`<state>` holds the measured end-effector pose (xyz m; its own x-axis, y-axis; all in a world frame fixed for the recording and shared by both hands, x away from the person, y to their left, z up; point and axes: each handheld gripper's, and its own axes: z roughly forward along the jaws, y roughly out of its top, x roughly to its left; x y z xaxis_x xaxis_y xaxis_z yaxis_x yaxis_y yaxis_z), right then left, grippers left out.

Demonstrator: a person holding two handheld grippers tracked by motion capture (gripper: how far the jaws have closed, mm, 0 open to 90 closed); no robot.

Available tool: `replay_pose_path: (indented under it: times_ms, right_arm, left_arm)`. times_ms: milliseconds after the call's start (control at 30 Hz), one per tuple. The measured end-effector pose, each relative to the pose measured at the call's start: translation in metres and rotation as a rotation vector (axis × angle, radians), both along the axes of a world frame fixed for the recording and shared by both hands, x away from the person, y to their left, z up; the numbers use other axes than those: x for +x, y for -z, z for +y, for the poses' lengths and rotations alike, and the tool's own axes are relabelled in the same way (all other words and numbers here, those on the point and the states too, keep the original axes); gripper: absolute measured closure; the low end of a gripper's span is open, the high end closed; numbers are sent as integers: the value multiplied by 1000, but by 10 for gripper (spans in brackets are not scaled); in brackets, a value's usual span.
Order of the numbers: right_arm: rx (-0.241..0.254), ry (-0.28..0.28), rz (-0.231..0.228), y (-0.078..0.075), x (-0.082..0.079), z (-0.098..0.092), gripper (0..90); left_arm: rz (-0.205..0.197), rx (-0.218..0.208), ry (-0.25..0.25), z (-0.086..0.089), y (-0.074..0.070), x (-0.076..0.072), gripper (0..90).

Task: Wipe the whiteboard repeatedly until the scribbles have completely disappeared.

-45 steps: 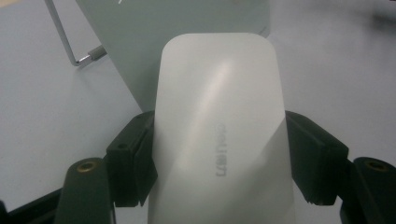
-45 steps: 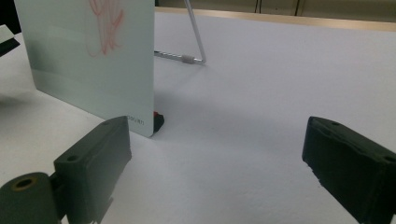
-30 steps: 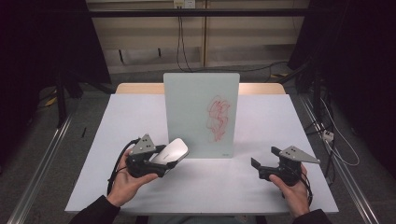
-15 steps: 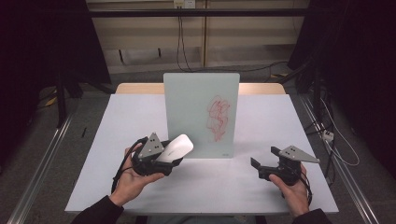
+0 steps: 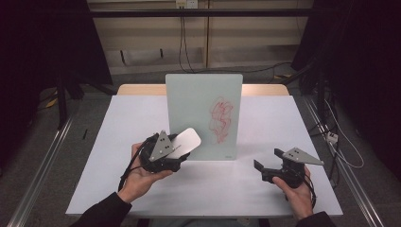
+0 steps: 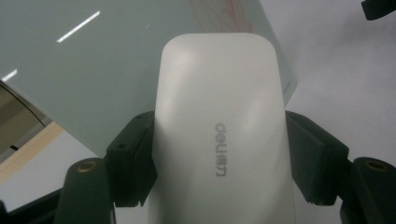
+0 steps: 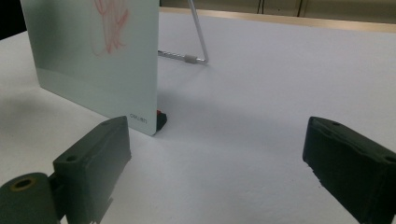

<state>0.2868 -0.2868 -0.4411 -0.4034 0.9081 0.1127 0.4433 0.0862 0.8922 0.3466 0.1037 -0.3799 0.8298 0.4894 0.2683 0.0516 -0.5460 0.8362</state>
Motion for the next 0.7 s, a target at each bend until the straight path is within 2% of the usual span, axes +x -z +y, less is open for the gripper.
replay_pose_path:
  times_ms: [333,533,600,700]
  right_arm:
    - [3,-2,-1,0,0,0,76]
    - [4,-2,0,0,0,0,76]
    - [6,-7,0,0,0,0,76]
    - [5,-4,0,0,0,0,76]
  left_arm:
    - [-40,10,17,-12,-8,5,311]
    - [-53,-14,40,-15,-17,8,311]
    - [-77,-10,30,-15,-21,8,311]
    - [-87,-21,31,-16,-27,9,311]
